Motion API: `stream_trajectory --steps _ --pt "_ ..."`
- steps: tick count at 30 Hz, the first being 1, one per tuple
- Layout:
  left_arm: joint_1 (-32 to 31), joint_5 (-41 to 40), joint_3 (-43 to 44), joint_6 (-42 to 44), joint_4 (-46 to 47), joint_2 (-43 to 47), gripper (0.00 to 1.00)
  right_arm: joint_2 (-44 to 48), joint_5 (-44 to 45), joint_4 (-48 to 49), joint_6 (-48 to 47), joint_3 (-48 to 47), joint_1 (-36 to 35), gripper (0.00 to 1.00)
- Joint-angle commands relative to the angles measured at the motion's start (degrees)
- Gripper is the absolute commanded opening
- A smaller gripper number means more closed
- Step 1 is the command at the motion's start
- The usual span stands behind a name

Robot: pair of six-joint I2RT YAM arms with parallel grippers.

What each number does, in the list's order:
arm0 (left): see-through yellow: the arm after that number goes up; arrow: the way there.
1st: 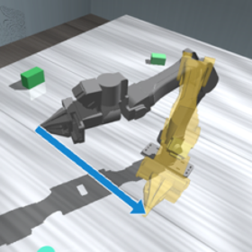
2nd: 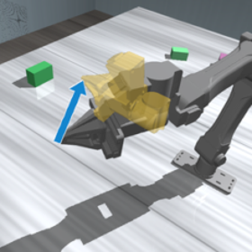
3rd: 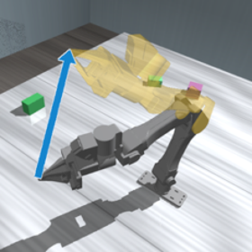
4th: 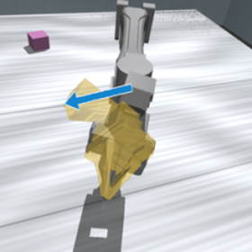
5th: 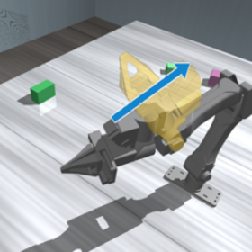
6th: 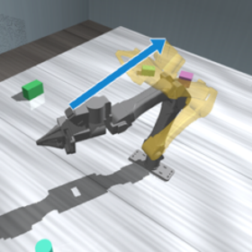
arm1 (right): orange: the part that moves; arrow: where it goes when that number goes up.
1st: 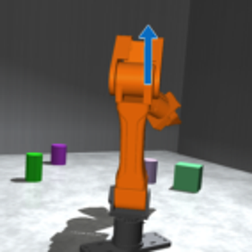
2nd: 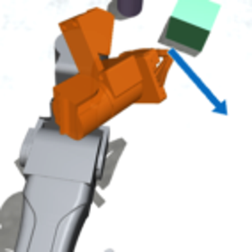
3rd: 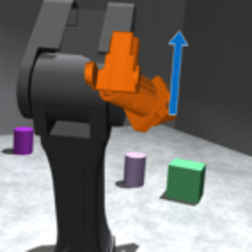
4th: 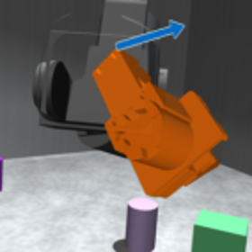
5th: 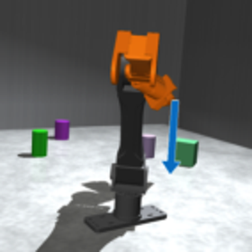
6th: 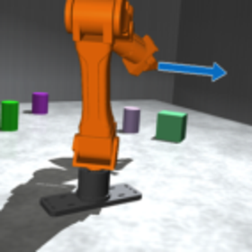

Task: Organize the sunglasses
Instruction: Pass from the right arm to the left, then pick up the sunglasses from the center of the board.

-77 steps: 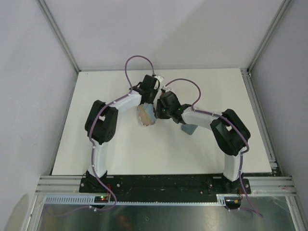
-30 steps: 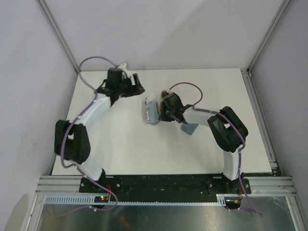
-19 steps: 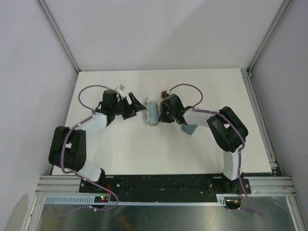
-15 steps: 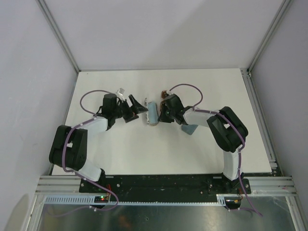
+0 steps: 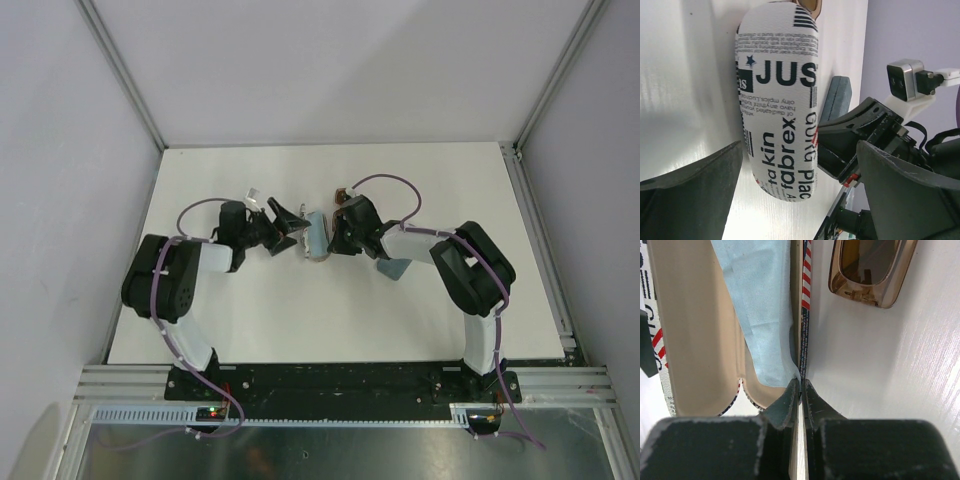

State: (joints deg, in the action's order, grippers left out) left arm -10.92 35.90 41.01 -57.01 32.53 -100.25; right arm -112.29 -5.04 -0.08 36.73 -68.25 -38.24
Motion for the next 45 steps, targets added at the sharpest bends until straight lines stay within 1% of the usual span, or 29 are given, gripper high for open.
stream_trajectory --steps 1,3,12,14,16,21,22,25,31,34,36,39,45 --pt "0.64 0.43 -0.88 -3.02 6.76 -1.82 0.99 -0.31 -0.50 2.77 0.90 0.22 -0.04 0.01" --pt "0.88 0.60 -1.05 -3.83 8.29 -3.14 0.98 -0.34 -0.50 2.75 0.85 0.20 -0.07 0.01" --pt "1.77 3.44 -1.69 -11.18 20.67 -10.67 0.83 -0.53 -1.04 3.08 0.88 0.22 0.10 0.01" --pt "1.84 4.21 -1.54 -12.55 23.13 -12.78 0.78 -0.55 -1.10 3.20 0.88 0.22 0.10 0.02" --pt "1.86 4.52 -1.48 -13.75 25.04 -14.01 0.71 -0.63 -1.11 3.27 0.82 0.18 0.14 0.02" --pt "1.80 4.39 -1.14 -13.67 26.20 -14.60 0.57 -0.71 -1.39 3.32 0.61 0.22 0.19 0.02" --pt "1.83 4.42 -1.08 -13.44 26.19 -14.48 0.54 -0.68 -1.52 3.37 0.57 0.18 0.18 0.05" --pt "1.94 4.54 -1.22 -12.62 26.24 -13.94 0.50 0.30 -1.44 3.06 0.58 0.22 0.25 0.18" --pt "1.95 5.31 -2.15 -11.56 26.26 -13.01 0.48 3.79 -1.37 2.35 0.88 0.09 1.34 0.45" --pt "2.02 5.42 -2.70 -11.28 26.14 -12.65 0.48 5.45 -1.66 1.76 1.03 0.13 2.37 0.55" --pt "2.03 5.41 -2.98 -11.04 25.99 -12.42 0.47 6.30 -1.52 1.44 0.99 0.11 3.08 0.59" --pt "2.00 5.24 -3.49 -10.36 25.49 -11.66 0.47 6.92 -0.81 0.86 1.00 -0.24 4.58 0.62" --pt "2.04 4.24 -5.12 -7.49 21.30 -8.23 0.46 2.72 4.37 -6.11 1.44 -7.03 7.35 0.63"
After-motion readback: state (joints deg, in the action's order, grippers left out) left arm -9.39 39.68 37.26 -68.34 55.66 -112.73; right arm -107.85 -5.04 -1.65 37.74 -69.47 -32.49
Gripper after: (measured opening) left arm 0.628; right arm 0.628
